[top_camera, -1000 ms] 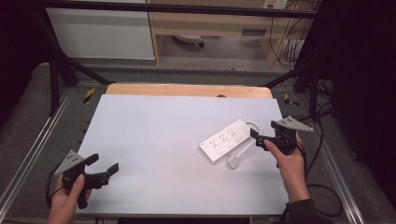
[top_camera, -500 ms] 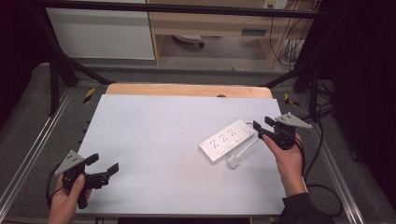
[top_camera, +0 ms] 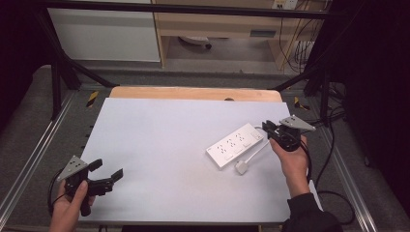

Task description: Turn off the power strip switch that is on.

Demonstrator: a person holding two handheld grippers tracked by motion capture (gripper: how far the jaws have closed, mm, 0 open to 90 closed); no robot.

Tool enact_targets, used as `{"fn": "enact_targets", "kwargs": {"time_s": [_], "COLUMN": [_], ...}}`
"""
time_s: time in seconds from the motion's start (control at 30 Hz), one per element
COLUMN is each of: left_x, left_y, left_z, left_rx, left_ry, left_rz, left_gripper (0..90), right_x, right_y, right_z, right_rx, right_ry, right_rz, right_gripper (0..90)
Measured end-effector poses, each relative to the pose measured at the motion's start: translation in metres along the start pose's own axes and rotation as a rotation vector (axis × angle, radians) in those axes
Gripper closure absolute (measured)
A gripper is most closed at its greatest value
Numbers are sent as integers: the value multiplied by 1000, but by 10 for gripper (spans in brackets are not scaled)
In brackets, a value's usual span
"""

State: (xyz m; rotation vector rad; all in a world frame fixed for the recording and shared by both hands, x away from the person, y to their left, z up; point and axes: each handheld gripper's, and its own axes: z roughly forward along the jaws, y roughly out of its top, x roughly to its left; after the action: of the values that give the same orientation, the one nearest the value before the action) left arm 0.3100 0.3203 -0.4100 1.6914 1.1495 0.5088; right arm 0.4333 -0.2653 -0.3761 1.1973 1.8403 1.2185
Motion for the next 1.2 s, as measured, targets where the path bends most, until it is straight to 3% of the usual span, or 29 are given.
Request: {"fn": "enact_targets", "kwargs": {"time_s": [0.43, 0.63, 1.2], "left_x": [0, 0, 0], "left_y": [0, 0, 0], "left_z": [0, 0, 0], "left_rx": [-1, -2, -5], "left_ry": [-1, -1, -3], "left_rz": [1, 1, 0], "left_gripper": [57, 57, 57], "right_x": [2, 2, 5], "right_y": [-4, -6, -11], "right_z": [15, 20, 29], "right_rx": [7, 24, 48], "right_ry": [0, 14, 27], "right_rz": [-30, -7, -5], "right_gripper": [861, 878, 900]}}
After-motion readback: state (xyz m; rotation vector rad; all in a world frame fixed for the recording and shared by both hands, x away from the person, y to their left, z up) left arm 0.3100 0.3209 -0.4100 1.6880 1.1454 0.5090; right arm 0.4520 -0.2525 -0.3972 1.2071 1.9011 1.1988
